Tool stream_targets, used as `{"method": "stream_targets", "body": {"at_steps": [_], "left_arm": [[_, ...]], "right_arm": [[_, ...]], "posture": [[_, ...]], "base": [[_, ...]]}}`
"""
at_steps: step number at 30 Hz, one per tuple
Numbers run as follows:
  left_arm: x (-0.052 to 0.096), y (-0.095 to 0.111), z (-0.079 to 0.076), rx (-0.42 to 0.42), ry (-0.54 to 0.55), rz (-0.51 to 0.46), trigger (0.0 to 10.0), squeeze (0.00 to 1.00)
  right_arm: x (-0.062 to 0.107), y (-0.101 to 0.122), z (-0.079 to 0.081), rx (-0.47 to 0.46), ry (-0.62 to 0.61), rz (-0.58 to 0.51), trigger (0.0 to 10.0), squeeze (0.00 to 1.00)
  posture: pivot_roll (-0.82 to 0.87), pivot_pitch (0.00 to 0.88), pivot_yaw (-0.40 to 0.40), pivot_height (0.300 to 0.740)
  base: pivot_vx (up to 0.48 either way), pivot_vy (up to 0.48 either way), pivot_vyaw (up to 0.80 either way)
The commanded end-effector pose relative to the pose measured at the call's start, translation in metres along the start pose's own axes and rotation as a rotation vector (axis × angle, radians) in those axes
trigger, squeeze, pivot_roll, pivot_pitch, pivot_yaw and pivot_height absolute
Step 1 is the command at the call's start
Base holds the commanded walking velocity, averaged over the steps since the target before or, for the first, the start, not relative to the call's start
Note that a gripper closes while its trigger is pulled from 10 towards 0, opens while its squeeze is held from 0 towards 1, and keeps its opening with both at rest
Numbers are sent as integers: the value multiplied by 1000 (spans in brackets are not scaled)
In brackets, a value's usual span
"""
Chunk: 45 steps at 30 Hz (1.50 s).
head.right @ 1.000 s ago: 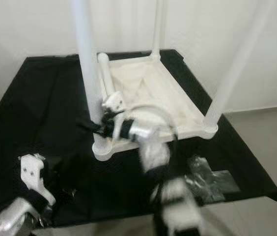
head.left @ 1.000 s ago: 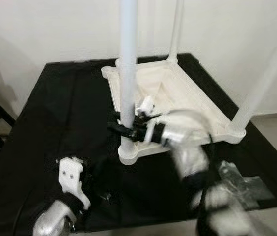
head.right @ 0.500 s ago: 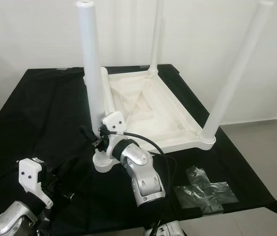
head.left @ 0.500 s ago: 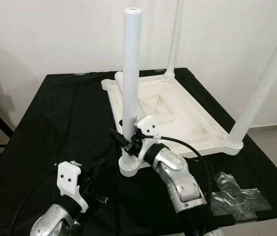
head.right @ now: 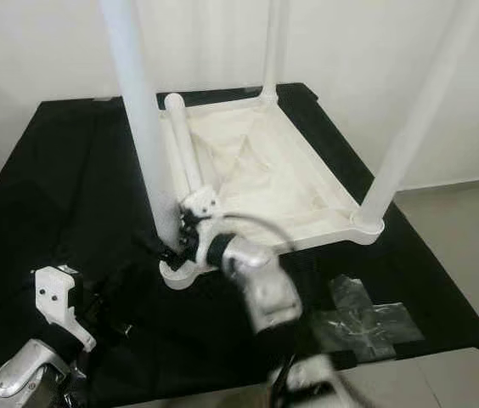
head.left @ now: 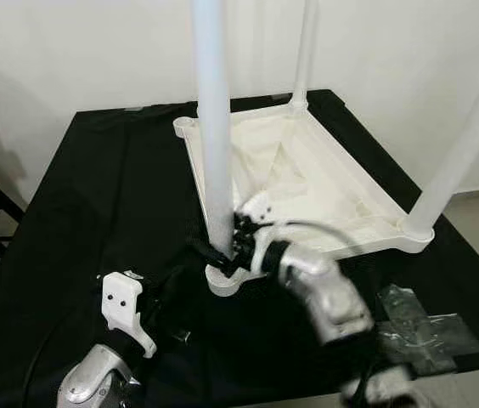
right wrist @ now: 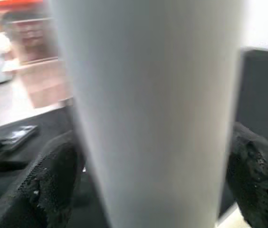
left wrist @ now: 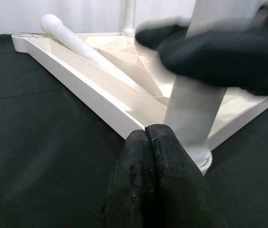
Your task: Building children table
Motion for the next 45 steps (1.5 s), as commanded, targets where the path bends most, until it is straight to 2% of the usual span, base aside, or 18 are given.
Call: {"method": "stream_targets", "body": {"at_steps": [1,4,10,11,13,14,26,28,29,31,32,33,34,35,36,39,44,45], "left_arm": [[1,-4,0,-1,4,15,10000,0],[1,-4,0,-2,3,16,10000,0],[1,-5,0,-5,4,19,10000,0],[1,-5,0,-6,5,20,10000,0],[1,-5,0,-6,5,20,10000,0],[1,-5,0,-7,5,21,10000,0],[2,-6,-1,-4,3,23,10000,0],[2,-6,-1,-3,2,23,10000,0],[4,-6,-1,-3,2,23,10000,0],[5,-5,-2,-2,3,22,10000,0],[5,-5,-2,-2,3,22,10000,0],[6,-4,-1,-1,3,20,10000,0],[6,-4,-1,-1,3,20,10000,0],[6,-3,-1,0,3,20,10000,0],[7,-3,0,1,1,23,10000,0],[7,-4,0,5,-4,25,10000,0],[7,-4,0,2,-9,30,10000,0],[8,-4,1,-2,-1,29,10000,0]], "right_arm": [[-3,-7,6,-5,94,24,10000,0],[-5,0,0,62,219,78,10000,0],[-12,8,-10,47,283,104,10000,0],[-14,9,-13,42,301,114,9294,0],[-14,9,-13,42,301,114,9294,0],[-13,8,-13,28,328,125,0,0],[-6,3,-23,-5,318,118,0,0],[-1,-3,-31,3,223,122,0,0],[0,-19,-36,-26,21,143,0,0],[4,-36,-42,-53,-217,174,0,0],[4,-36,-42,-53,-217,174,0,0],[6,-55,-19,-96,-331,156,0,0],[6,-55,-19,-96,-331,156,0,0],[10,-64,-4,-134,-432,133,0,0],[12,-71,11,-152,-461,132,0,0],[14,-74,13,-155,-489,133,0,0],[7,-71,7,-131,-470,133,0,0],[3,-70,5,-120,-473,136,3569,0]], "posture": [[6,74,10,740],[15,70,10,740],[26,64,10,740],[27,64,10,740],[27,64,10,740],[30,62,8,740],[24,58,12,740],[23,60,10,740],[18,72,1,740],[18,72,1,740],[18,72,1,740],[13,90,6,740],[13,90,6,740],[13,96,15,740],[2,91,23,740],[3,84,19,740],[9,86,23,740],[11,86,23,740]], "base": [[0,0,0],[0,0,0],[0,0,0],[0,0,0],[0,0,0],[0,0,0],[0,0,0],[0,0,0],[0,0,0],[0,0,0],[0,0,0],[0,0,0],[0,0,0],[0,0,0],[0,0,0],[0,0,0],[0,0,0],[0,0,0]]}}
Point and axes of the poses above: a point about 5 cm out from each wrist's last joint towards the gripper, its own x axis pointing back from the gripper into the wrist, its own y axis along the axis of the wrist's last joint, z = x × y, the point moved 2 cm from there along -x, pointing out of the wrist towards the gripper, and after that the axes turned 4 degrees about -x, right-handed, at the moved point
